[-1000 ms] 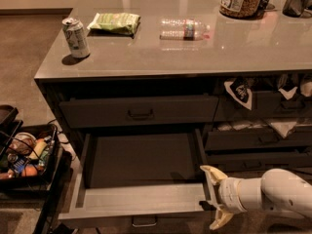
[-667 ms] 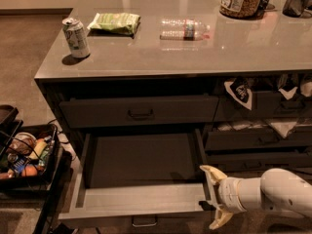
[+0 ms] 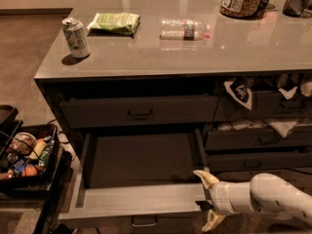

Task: Close middle drawer

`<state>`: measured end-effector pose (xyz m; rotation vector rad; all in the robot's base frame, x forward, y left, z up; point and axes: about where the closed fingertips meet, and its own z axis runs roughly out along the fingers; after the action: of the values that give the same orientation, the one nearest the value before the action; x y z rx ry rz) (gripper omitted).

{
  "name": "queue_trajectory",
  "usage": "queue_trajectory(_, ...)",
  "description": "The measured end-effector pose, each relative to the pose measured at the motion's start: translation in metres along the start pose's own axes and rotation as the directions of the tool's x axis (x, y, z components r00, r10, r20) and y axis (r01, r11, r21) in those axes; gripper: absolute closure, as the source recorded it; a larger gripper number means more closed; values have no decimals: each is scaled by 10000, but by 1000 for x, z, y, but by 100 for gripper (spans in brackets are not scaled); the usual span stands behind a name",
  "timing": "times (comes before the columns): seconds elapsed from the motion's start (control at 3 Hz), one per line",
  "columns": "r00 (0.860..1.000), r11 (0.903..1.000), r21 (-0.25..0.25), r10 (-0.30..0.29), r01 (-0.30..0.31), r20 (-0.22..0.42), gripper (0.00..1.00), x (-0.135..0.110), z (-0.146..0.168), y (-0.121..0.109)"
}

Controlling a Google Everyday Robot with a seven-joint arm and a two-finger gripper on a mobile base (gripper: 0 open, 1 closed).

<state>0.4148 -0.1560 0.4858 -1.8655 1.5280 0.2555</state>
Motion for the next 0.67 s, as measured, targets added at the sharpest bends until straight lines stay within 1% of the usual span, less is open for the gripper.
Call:
queue_trajectory(0.33, 9992, 9980, 566, -295, 279, 271, 0, 8, 18, 2)
queue_trajectory(0.67, 9955, 9884, 1332, -803, 731, 500, 0, 11, 28, 3)
